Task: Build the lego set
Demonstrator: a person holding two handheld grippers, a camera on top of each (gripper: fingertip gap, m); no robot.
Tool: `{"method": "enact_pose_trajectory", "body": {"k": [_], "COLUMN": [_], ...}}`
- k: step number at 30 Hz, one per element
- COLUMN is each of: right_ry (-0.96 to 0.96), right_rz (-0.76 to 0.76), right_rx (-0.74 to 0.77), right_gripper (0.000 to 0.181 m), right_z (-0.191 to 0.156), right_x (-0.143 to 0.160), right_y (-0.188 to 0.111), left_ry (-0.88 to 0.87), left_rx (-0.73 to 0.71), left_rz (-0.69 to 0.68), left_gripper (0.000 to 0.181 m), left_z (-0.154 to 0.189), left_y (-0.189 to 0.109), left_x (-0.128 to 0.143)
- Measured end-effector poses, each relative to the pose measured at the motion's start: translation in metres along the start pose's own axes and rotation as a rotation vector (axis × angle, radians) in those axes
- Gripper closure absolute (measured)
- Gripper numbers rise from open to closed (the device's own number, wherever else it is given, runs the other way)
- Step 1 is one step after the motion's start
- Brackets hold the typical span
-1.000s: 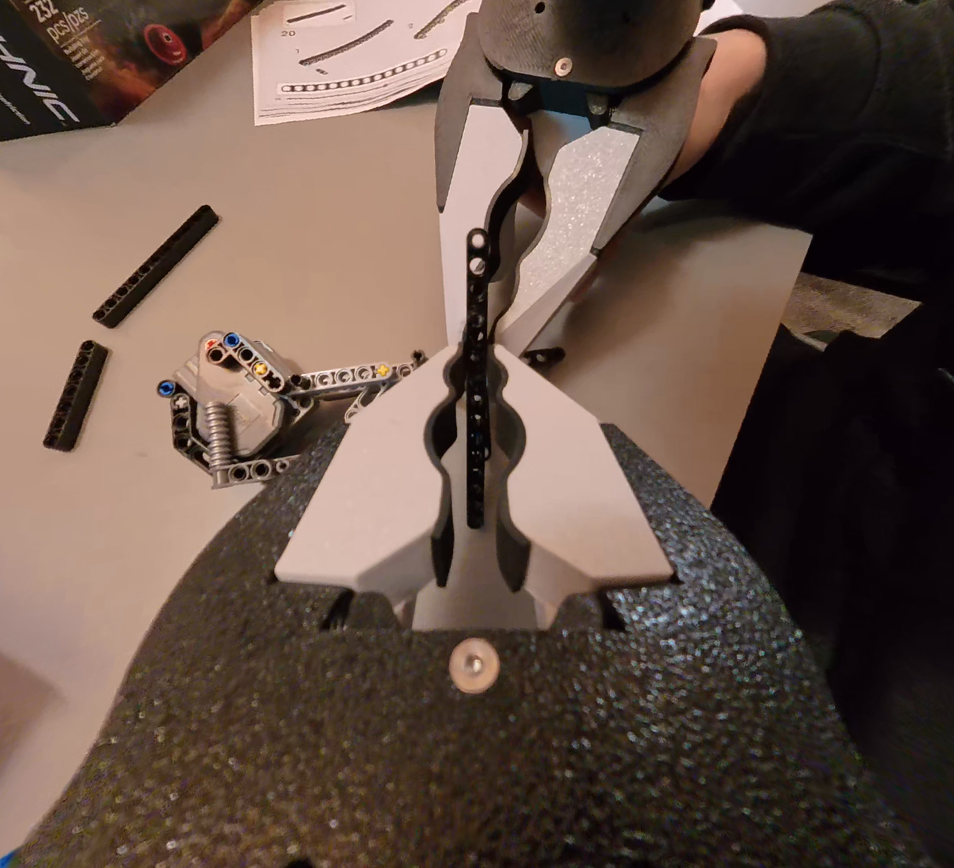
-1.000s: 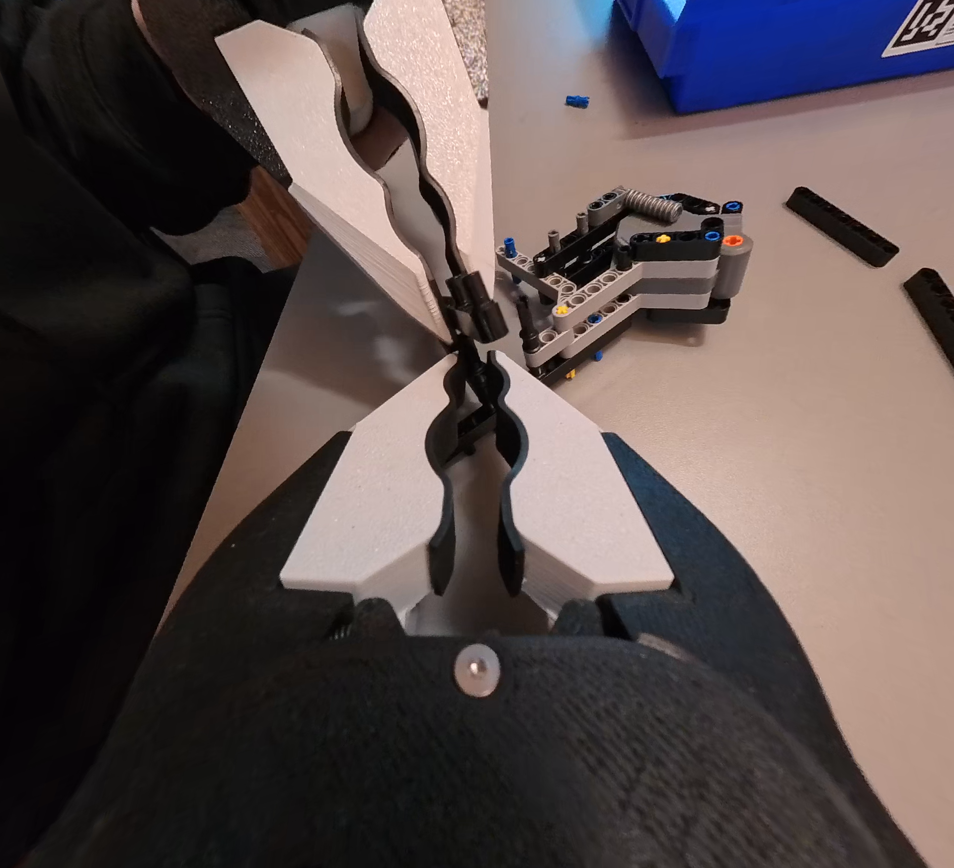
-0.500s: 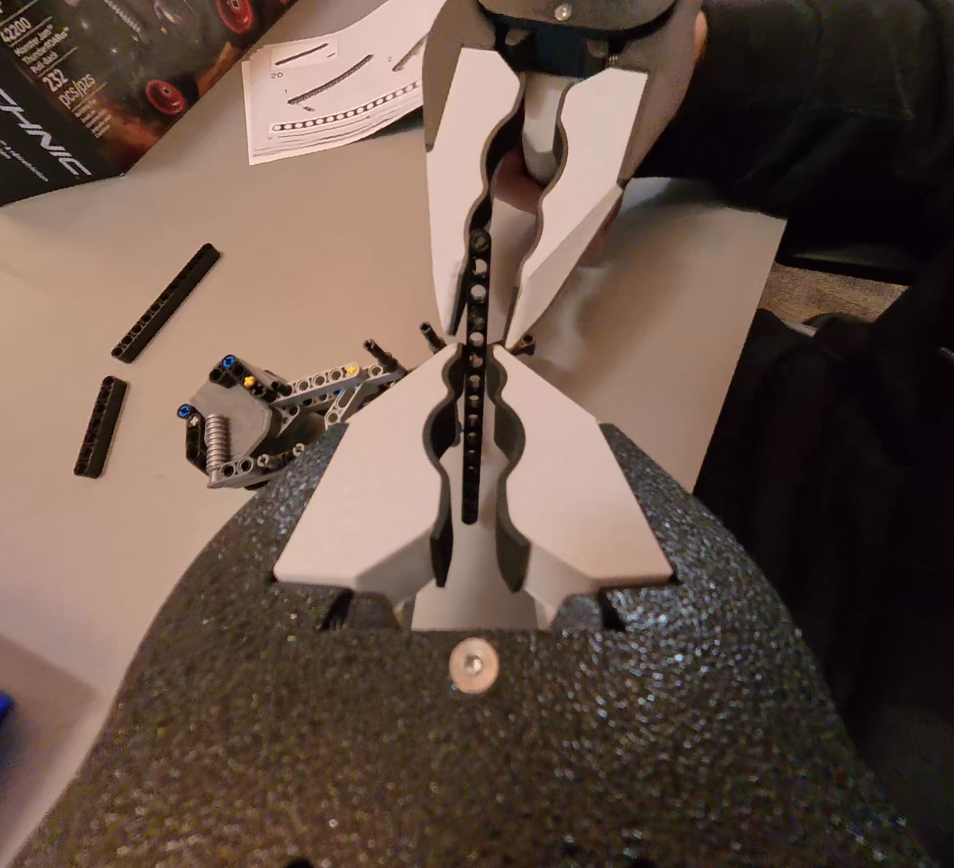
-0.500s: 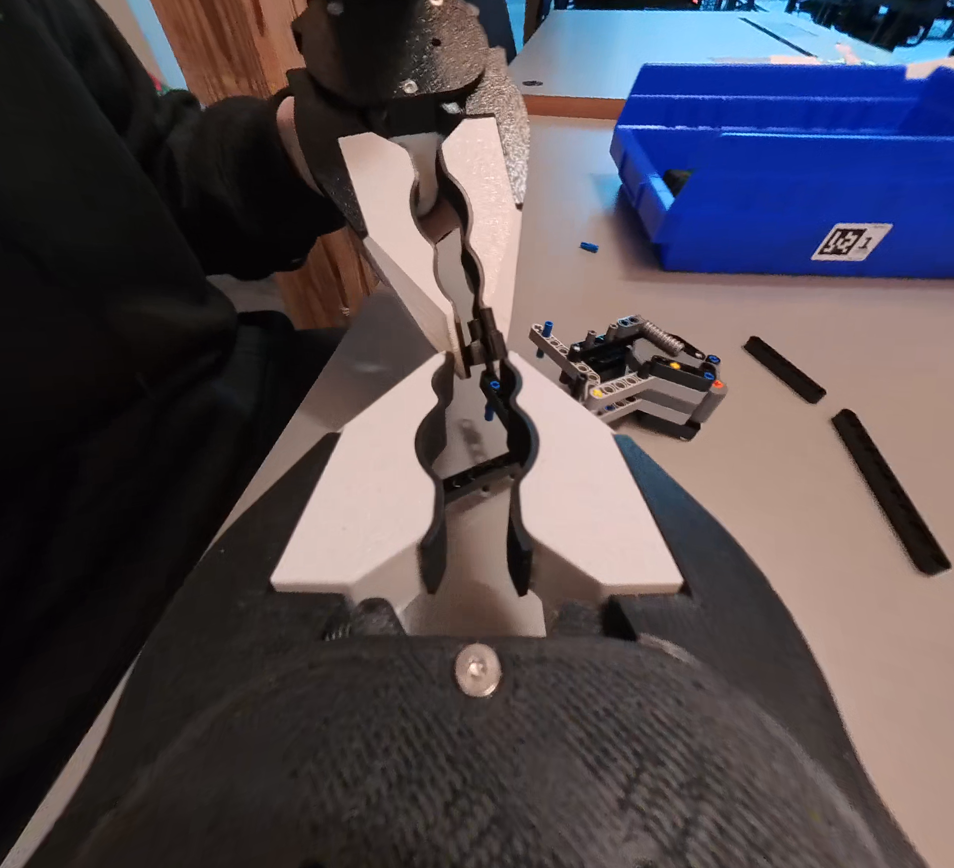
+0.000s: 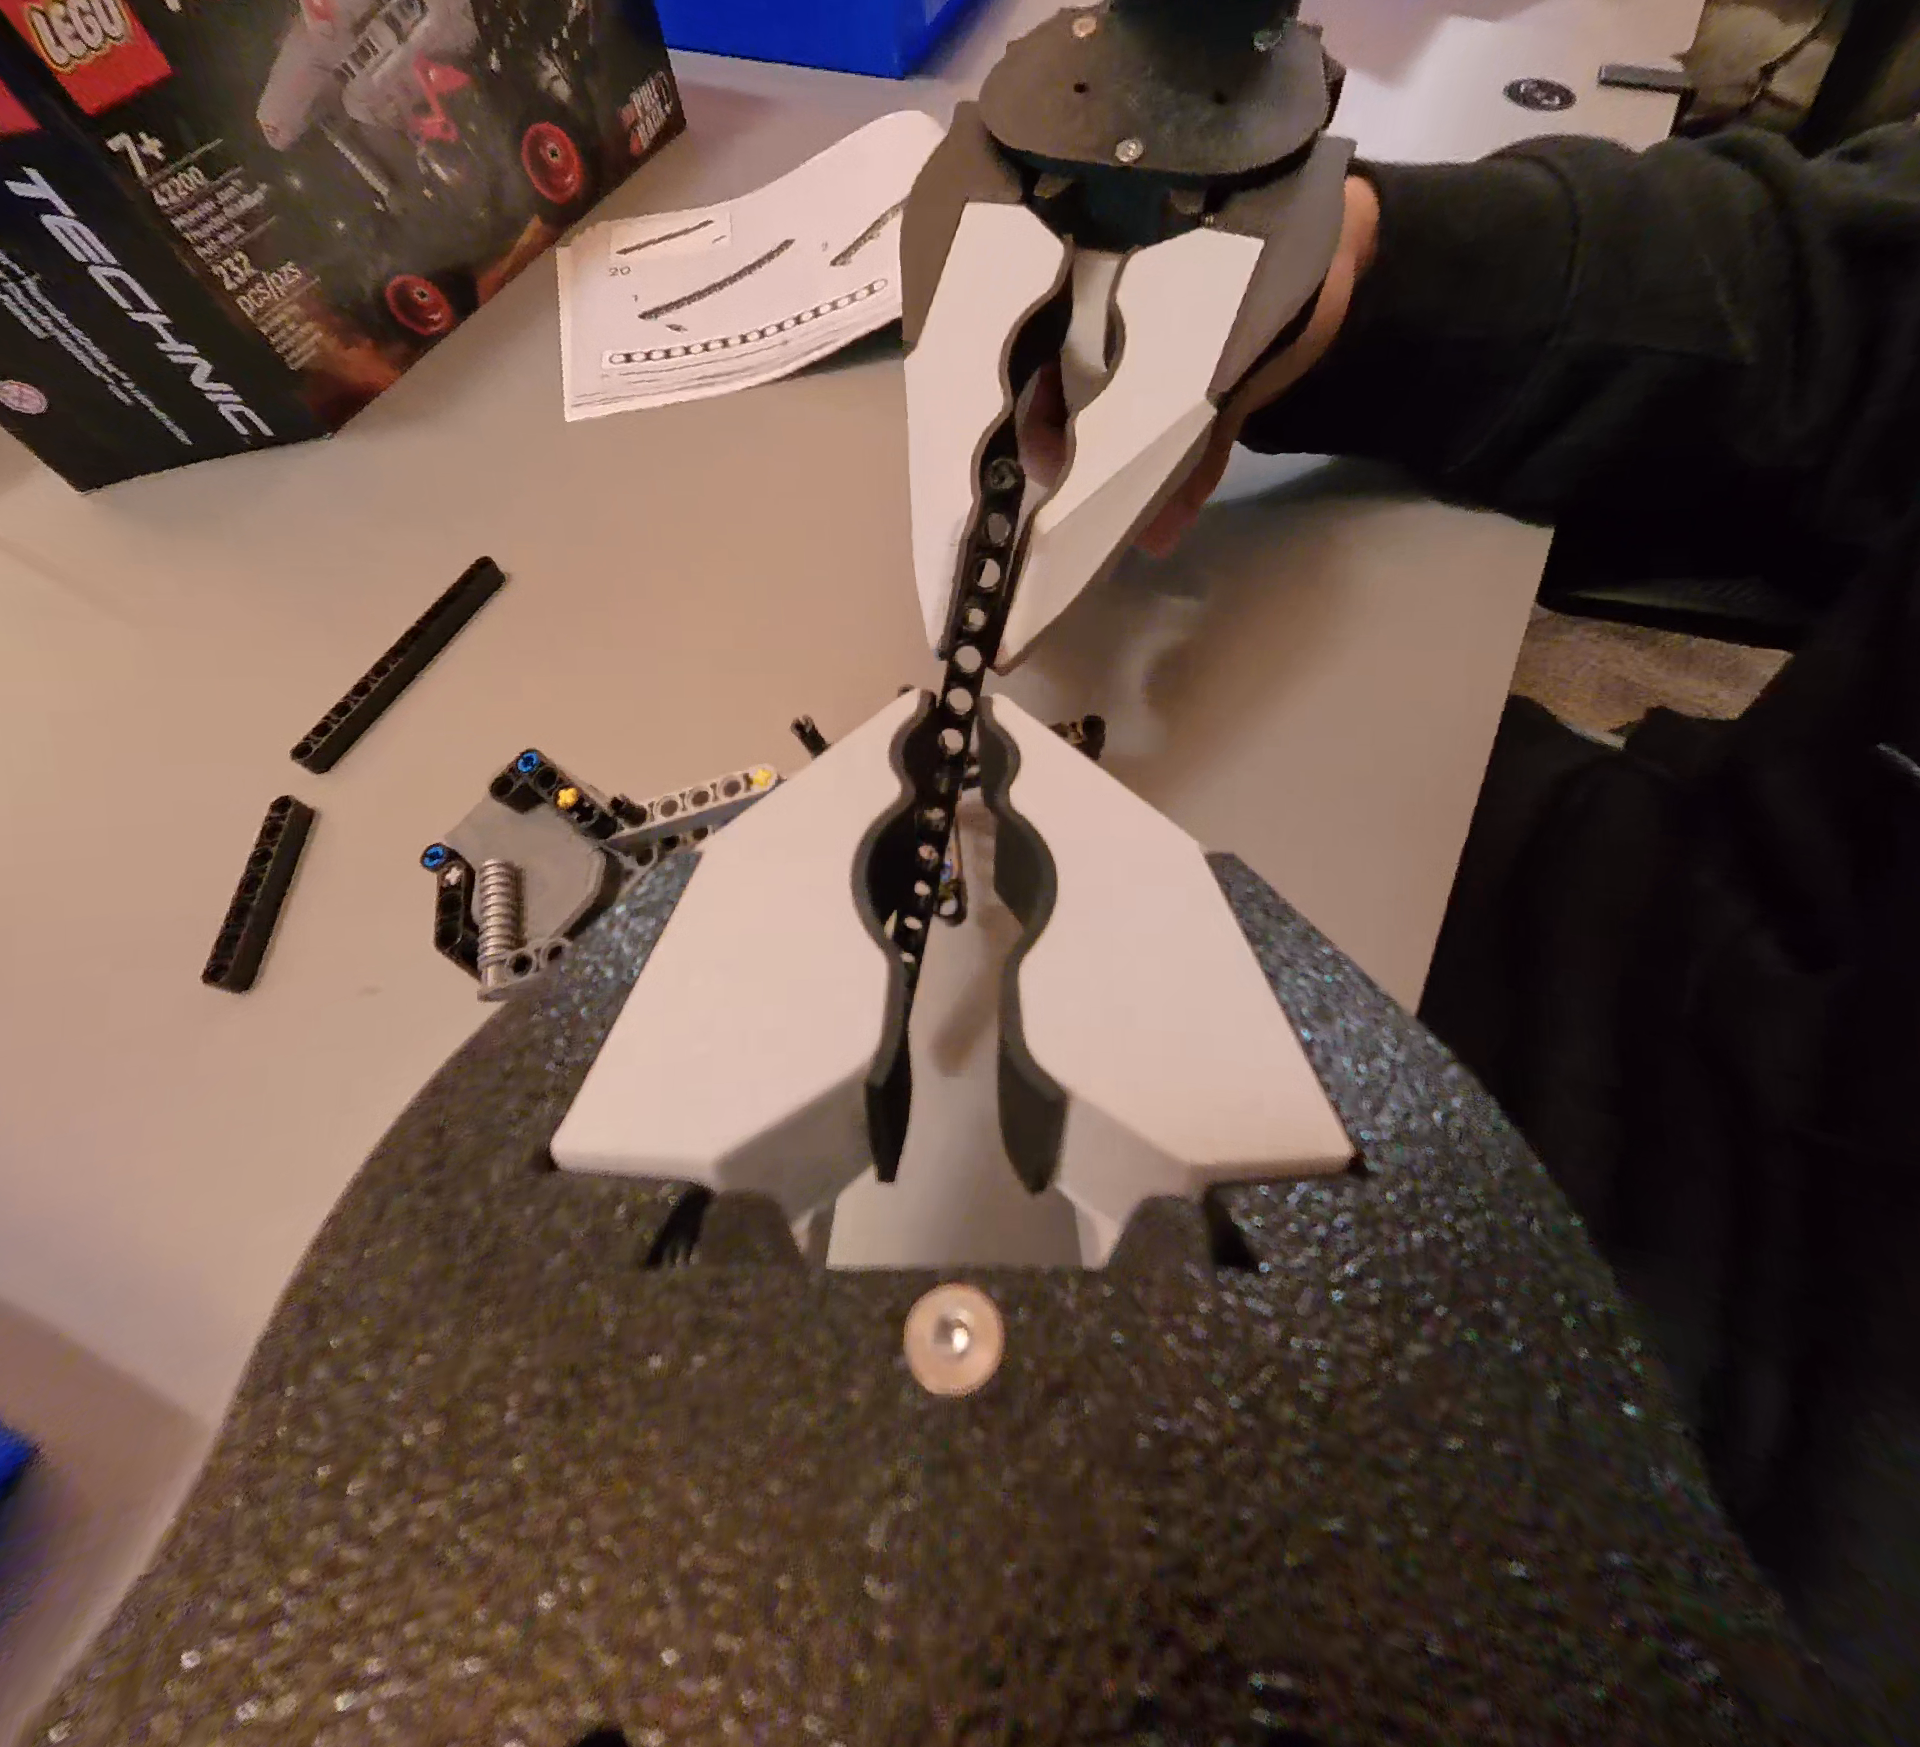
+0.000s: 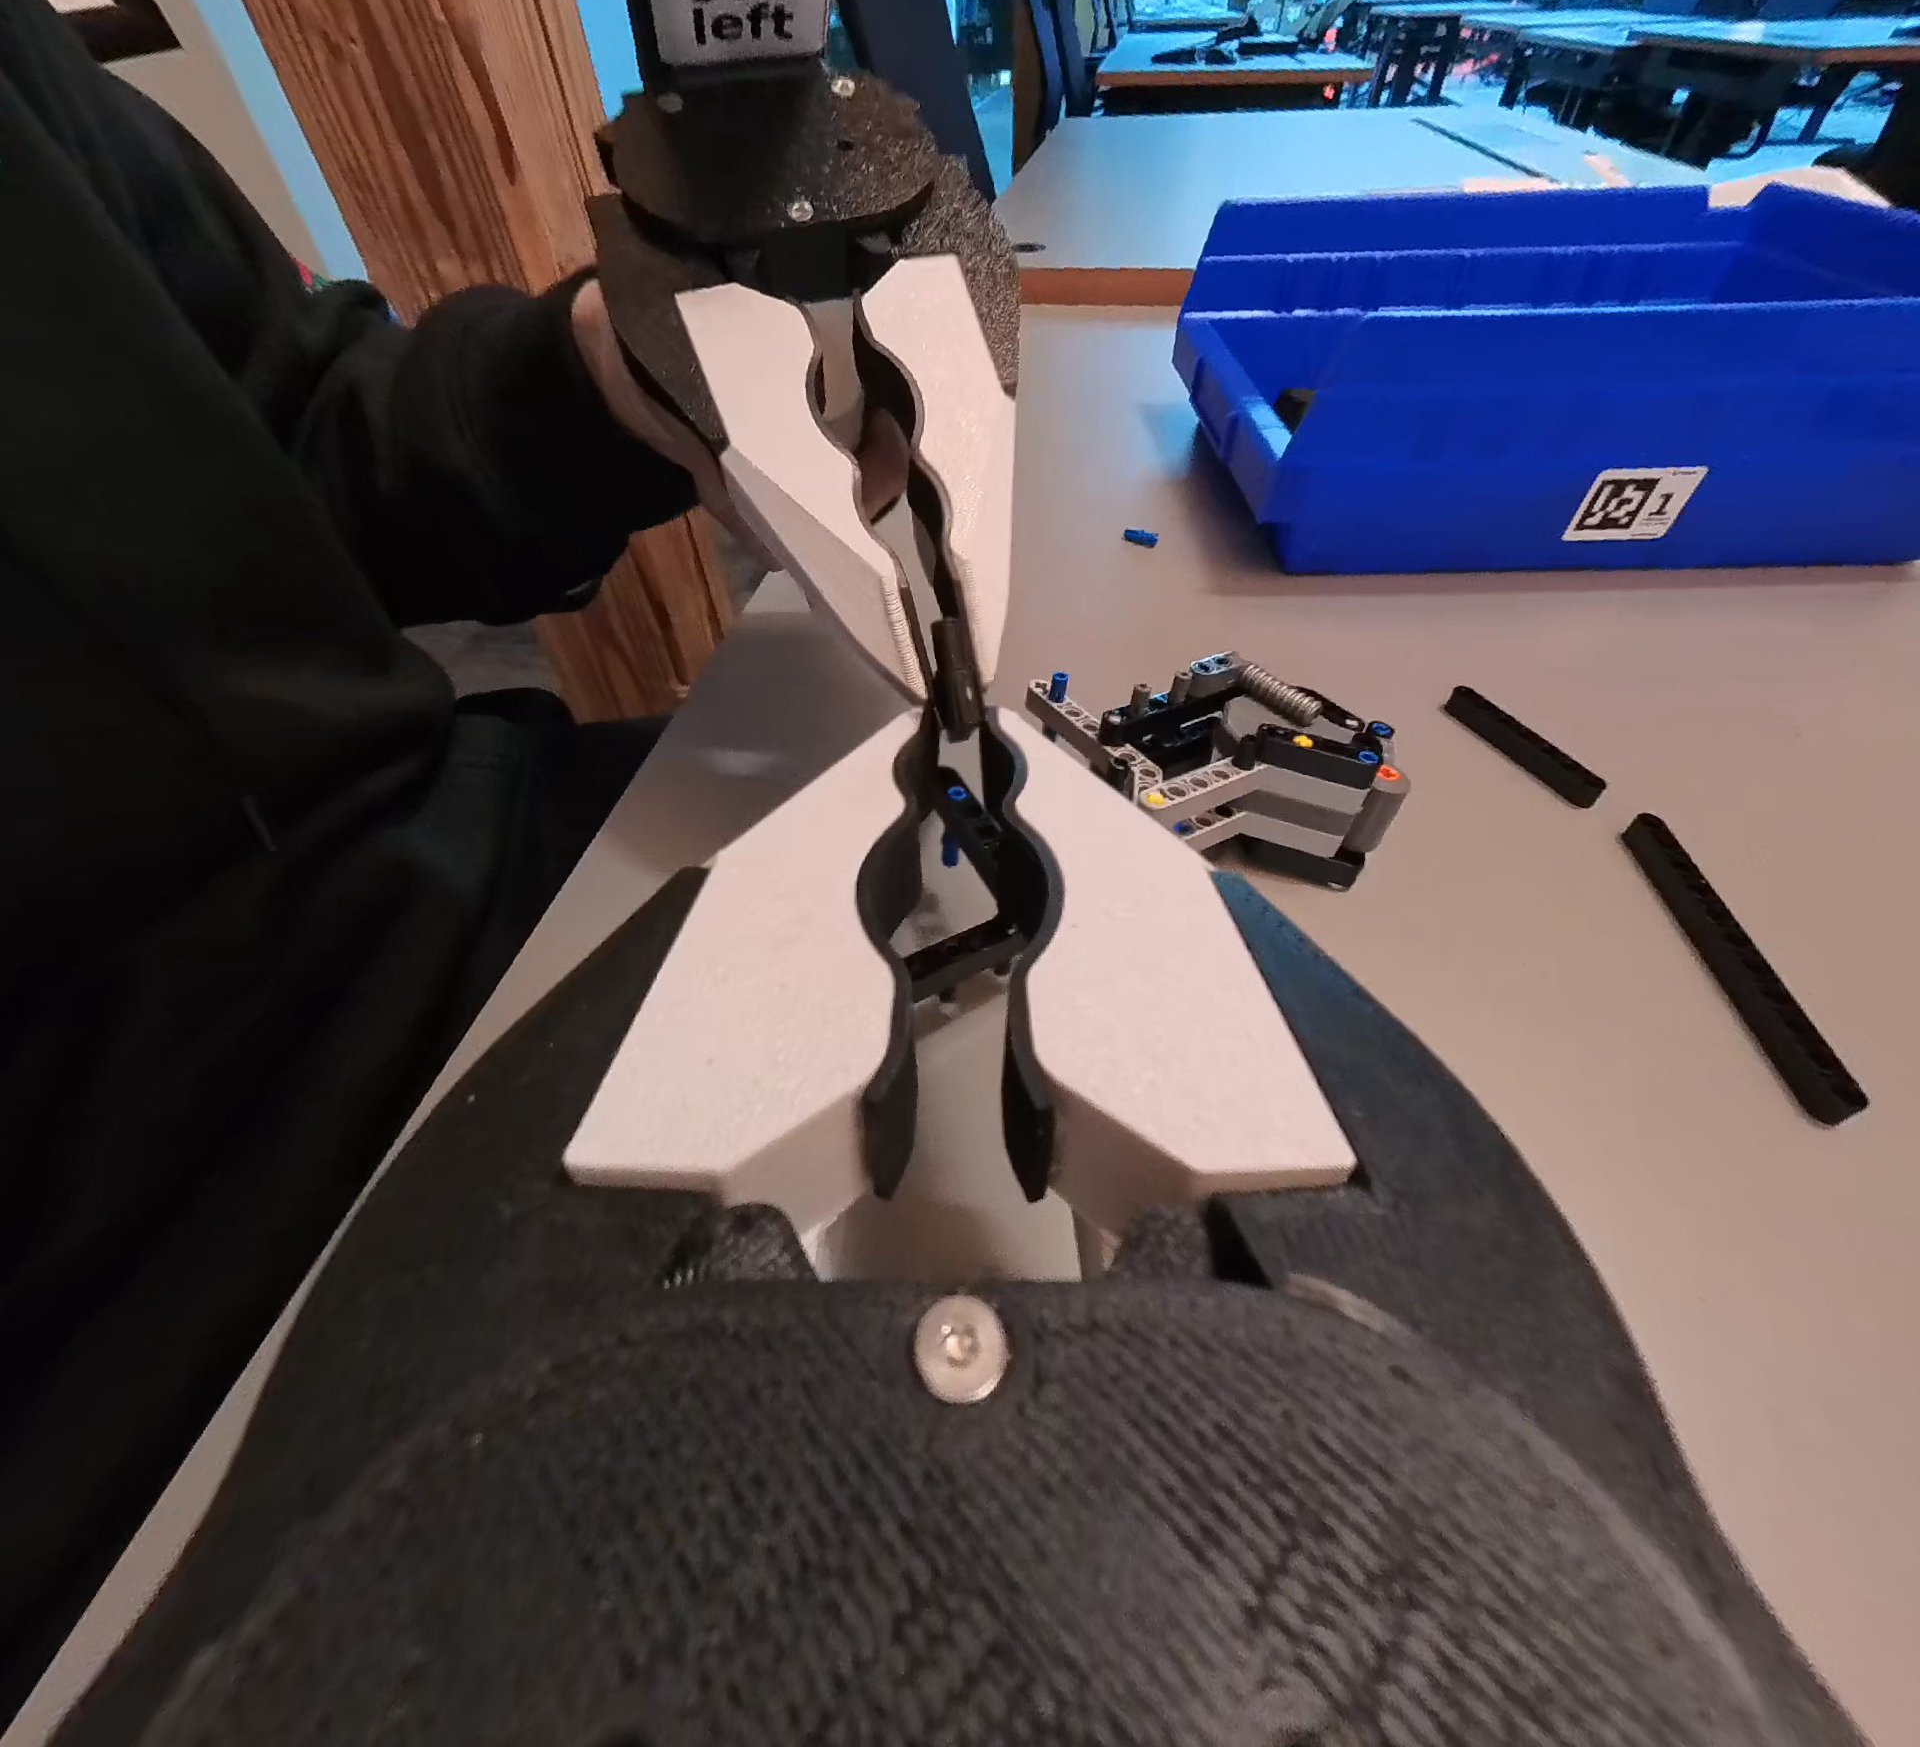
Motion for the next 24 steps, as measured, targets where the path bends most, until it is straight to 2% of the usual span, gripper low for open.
{"method": "enact_pose_trajectory", "body": {"k": [7,10,14,16,20,24], "right_ry": [0.027,0.016,0.014,0.031,0.095,0.117], "right_rz": [0.030,0.008,-0.051,-0.078,-0.143,-0.283], "right_rx": [-0.014,-0.018,0.011,0.086,0.117,0.118], "right_gripper": [0.176,0.176,0.176,0.158,0.163,0.160], "right_z": [0.000,-0.001,0.001,0.007,0.010,0.008], "right_x": [-0.001,0.001,0.006,0.008,0.013,0.022], "right_y": [-0.001,0.001,0.003,0.002,0.005,0.015], "left_ry": [-0.001,0.026,0.066,0.070,0.053,0.041], "left_rx": [0.017,0.012,-0.020,-0.075,-0.073,-0.020], "left_rz": [0.051,0.030,-0.022,-0.042,-0.005,-0.040], "left_gripper": [0.175,0.176,0.177,0.176,0.177,0.177], "left_z": [0.001,0.001,0.000,-0.006,-0.012,-0.012], "left_y": [0.000,0.000,0.003,0.001,-0.006,0.002], "left_x": [-0.002,0.001,0.004,0.006,0.003,0.001]}}
Point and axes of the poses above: each gripper's, where its closed fingertips meet, y out along the fingers, x out of its underside, z = x × y across the jaws, the point moved 8 cm from there along -y, back along the fingers, and after that the axes turned 3 degrees about x, right-handed, at the moved point
